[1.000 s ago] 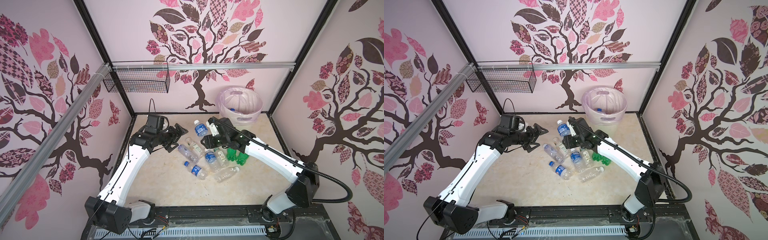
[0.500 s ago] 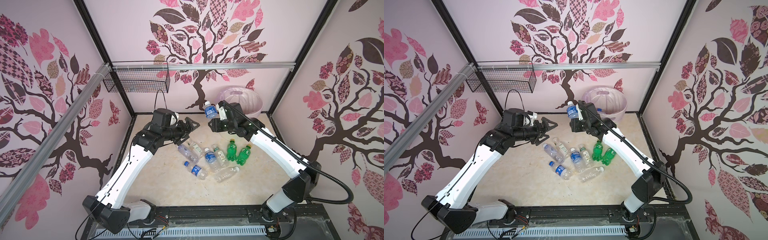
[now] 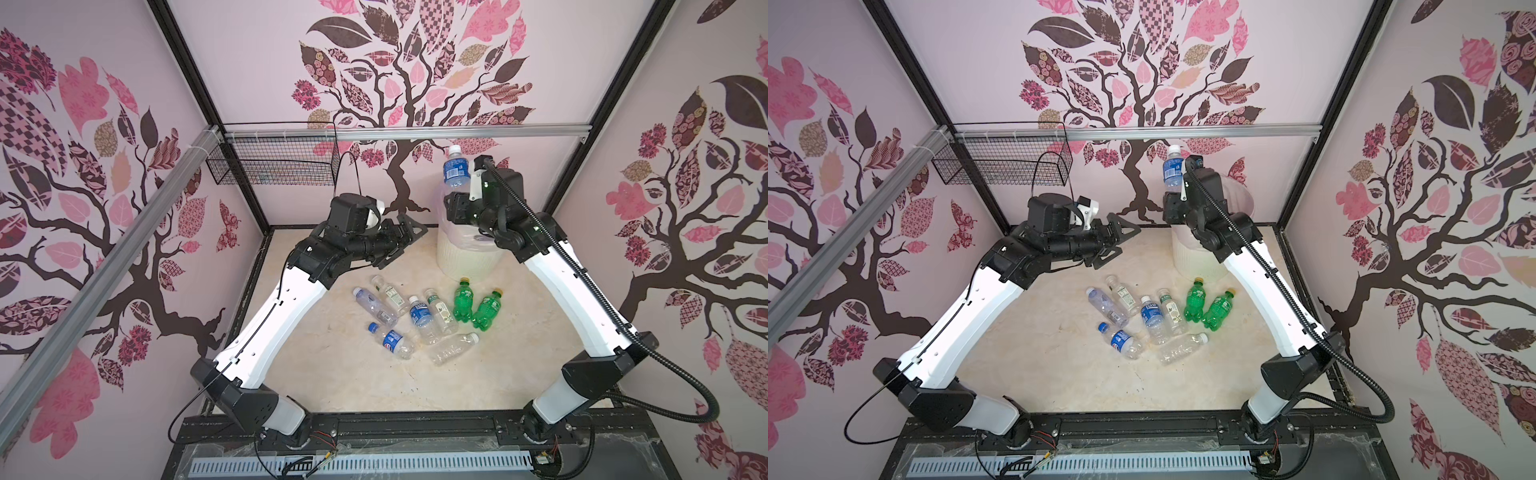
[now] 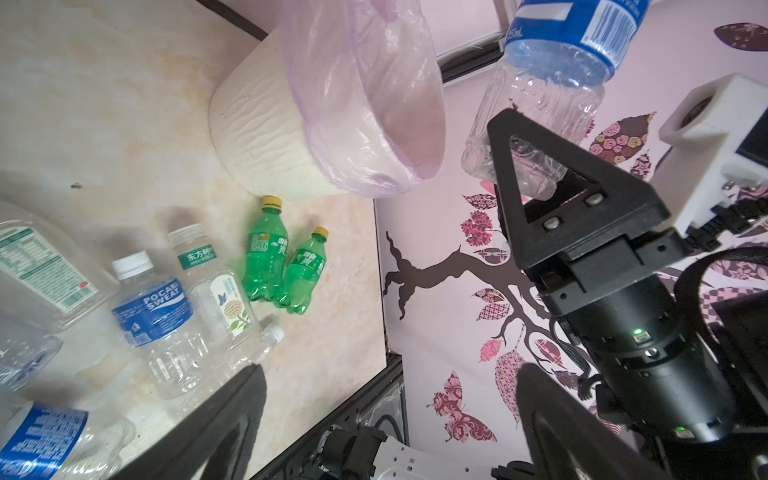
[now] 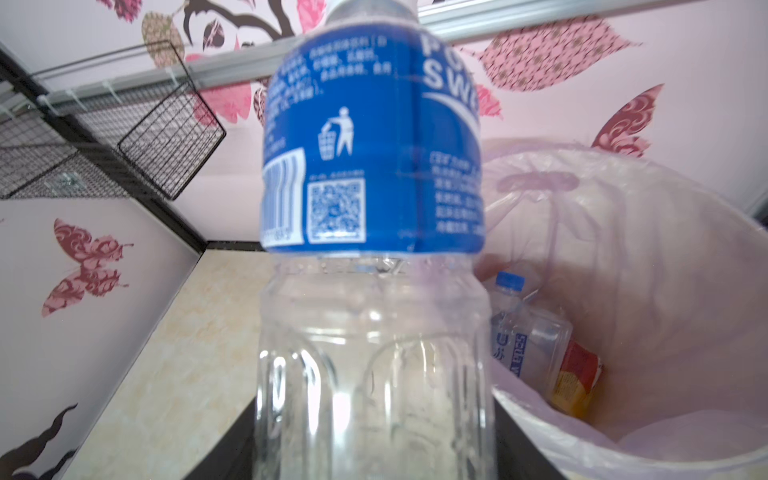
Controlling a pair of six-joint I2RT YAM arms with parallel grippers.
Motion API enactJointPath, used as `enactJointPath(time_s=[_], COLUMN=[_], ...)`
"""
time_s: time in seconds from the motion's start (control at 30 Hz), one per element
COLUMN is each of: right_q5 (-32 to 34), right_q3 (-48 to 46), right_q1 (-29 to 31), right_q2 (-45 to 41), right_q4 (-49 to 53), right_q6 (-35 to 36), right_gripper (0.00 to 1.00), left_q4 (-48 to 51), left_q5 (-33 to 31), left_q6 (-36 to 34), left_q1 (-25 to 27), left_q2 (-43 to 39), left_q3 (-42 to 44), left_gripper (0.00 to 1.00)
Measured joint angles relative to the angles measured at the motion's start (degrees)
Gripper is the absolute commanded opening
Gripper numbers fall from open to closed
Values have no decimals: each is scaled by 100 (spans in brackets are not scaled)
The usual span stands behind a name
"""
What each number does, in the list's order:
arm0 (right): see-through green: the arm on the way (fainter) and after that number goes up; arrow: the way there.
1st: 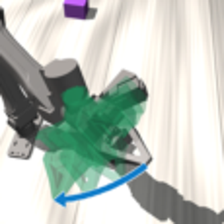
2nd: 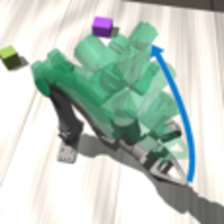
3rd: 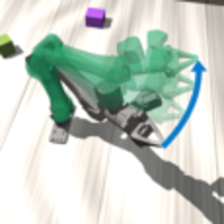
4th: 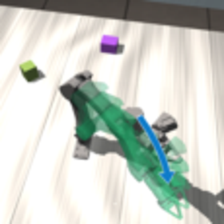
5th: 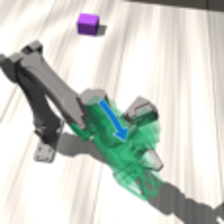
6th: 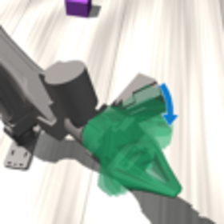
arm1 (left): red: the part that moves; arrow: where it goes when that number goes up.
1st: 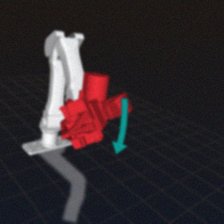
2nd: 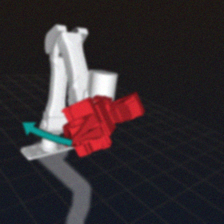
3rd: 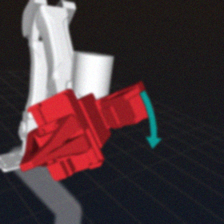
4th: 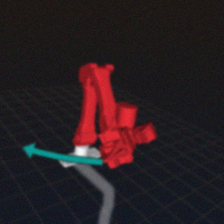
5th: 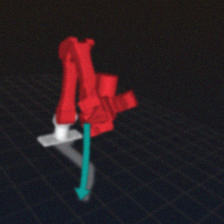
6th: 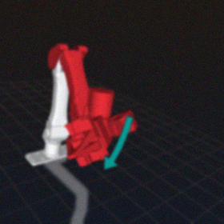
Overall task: Throw the plastic bottles in the bin
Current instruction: 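Open the right gripper above the bin to drop the bottle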
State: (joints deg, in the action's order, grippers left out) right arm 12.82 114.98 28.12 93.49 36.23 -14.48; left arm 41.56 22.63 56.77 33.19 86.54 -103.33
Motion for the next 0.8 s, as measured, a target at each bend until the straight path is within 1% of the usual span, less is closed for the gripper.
enactJointPath(time_s=[0.17,0.37,0.43,0.53,0.63,0.67,0.7,0.73,0.8], right_q5=[446,946,1084,1263,1416,1440,1447,1429,1373], right_q3=[737,2151,2435,2575,2413,2291,2116,1917,1764], right_q1=[-94,-122,-122,-125,-155,-186,-247,-352,-605], right_q2=[227,621,643,625,645,662,699,776,1088], right_q4=[2,-44,-127,-374,-579,-616,-671,-688,-575], right_q6=[136,450,544,667,728,713,647,518,280], right_gripper=[43,43,45,47,48,51,57,71,92], left_q4=[46,13,0,0,9,11,20,31,66], left_q5=[-151,-238,-254,-269,-258,-249,-238,-225,-195], left_q6=[-94,-94,-133,-186,-249,-267,-282,-293,-328], left_q1=[133,155,157,157,157,157,157,157,157], left_q2=[452,678,734,763,787,800,822,844,879], left_q3=[-951,-1591,-1749,-1840,-1843,-1843,-1843,-1843,-1845], left_gripper=[97,97,97,97,97,97,97,97,97])
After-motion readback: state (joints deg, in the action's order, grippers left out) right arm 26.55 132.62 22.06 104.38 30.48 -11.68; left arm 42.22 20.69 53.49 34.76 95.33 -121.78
